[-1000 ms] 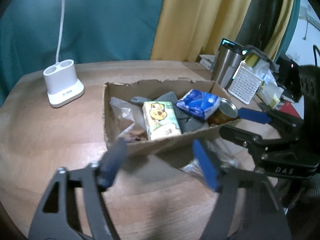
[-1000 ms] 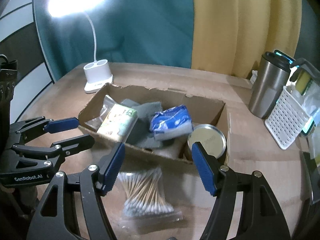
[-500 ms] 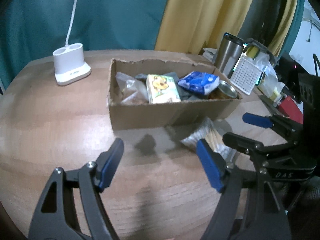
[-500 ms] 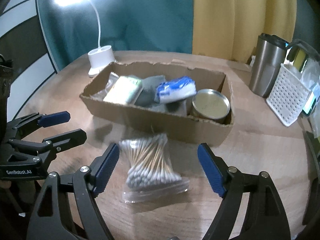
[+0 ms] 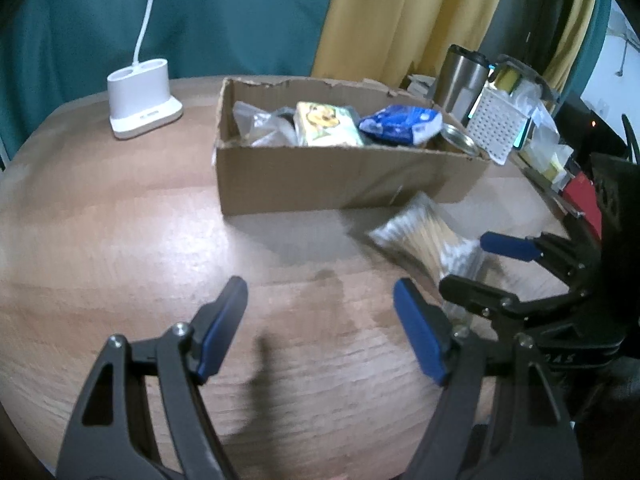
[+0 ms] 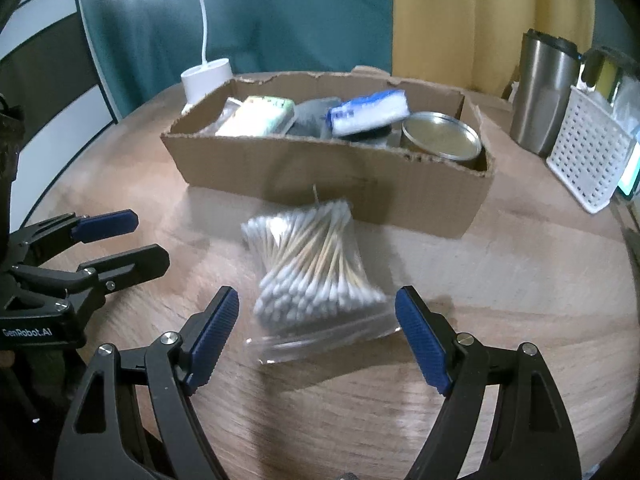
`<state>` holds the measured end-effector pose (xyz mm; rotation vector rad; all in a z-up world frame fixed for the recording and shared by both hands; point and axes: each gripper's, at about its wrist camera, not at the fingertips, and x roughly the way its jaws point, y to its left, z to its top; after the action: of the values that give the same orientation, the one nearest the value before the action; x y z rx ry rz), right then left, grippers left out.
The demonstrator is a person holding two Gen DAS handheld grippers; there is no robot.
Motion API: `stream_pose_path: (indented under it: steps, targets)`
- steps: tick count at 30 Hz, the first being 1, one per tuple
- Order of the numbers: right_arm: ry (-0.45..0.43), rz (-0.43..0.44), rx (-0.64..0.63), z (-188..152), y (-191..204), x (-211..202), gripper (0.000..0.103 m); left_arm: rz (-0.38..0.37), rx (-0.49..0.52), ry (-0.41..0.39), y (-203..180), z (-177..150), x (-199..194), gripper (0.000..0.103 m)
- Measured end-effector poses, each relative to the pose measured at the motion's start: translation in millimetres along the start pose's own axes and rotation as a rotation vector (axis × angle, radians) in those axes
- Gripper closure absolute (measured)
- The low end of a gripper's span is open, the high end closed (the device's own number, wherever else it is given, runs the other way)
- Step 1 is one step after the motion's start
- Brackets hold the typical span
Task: Organize objects
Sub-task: 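Move the right tool to the cotton swab bag and grasp it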
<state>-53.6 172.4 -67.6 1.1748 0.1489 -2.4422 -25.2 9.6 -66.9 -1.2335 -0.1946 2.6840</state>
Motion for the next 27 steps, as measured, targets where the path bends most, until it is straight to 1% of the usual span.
stream_pose_path:
  steps: [6,13,19,22,23,25,26,27]
  targets:
    - [0.016,-0.02,-0.008,-5.1,-2.5,10.5,0.02,-0.005,-0.005,0.006,-0.2,-1.7,2.0,0.026]
    - [-0.002,-0.049,-0.003,-5.8,-5.2,14.7,0.02,-0.005,0.002,0.014,-0.8,-2.5,4.8,0.026]
    - [-0.031,-0.034,-0.008,-7.3,-8.3,15.8,0.02,-0.004,0.012,0.025,-2.7,-3.6,9.7,0.026]
    - [-0.04,-0.001,0.012,-6.0,-11.3,14.6,0.021,-0.003,0.016,0.029,-4.5,-3.4,10.9,0.026]
    - [-0.041,0.003,0.019,-5.2,-12.0,14.5,0.025,-0.002,0.016,0.028,-4.7,-2.9,10.9,0.026]
    - [-0.038,0.013,0.019,-4.3,-12.5,13.0,0.028,0.0,0.016,0.026,-4.6,-1.9,10.7,0.026]
    - [-0.045,0.021,0.014,-3.6,-11.8,10.2,0.039,0.001,0.016,0.025,-4.7,-1.1,10.6,0.026]
    - [-0.048,0.022,0.009,-3.0,-10.9,8.1,0.044,0.001,0.017,0.024,-5.0,-0.5,10.4,0.026]
